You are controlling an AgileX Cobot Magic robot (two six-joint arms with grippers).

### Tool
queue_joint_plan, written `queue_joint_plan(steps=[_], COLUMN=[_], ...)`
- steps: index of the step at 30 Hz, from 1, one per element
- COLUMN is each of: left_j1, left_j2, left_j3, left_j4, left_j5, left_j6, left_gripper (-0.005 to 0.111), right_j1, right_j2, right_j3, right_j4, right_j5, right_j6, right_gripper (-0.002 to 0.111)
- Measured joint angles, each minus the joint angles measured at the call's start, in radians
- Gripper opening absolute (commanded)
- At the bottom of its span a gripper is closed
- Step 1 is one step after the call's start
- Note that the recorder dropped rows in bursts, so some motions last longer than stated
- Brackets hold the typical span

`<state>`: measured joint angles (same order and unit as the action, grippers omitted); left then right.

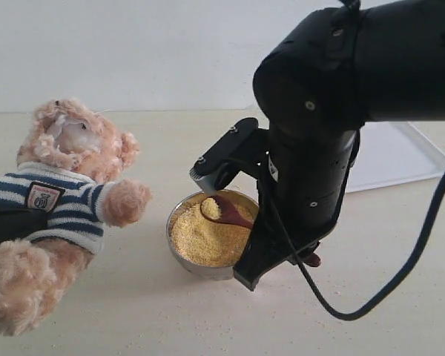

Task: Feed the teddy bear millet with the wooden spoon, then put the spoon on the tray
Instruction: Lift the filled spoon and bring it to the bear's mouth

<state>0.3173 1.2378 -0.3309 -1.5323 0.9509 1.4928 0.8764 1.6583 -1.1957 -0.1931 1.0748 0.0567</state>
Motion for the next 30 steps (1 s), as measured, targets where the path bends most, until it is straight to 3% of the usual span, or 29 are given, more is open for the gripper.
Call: queue_joint_plan(steps=[9,30], left_j1=[0.0,0.0], left_j2=[0.0,0.0], left_j3=[0.0,0.0], left_j4=[0.0,0.0], left_j5=[0.0,0.0], left_j6=[0.0,0.0], left_gripper=[0.005,0.005], right_j1=[-0.028,-0.038], right_j2=[-0.009,-0.122], right_j3=[0.0,-0.03], right_j4=[0.124,0.135], right_j5=[0.017,0.046], right_j6=[-0.064,-0.142], right_gripper=[0.0,0.0])
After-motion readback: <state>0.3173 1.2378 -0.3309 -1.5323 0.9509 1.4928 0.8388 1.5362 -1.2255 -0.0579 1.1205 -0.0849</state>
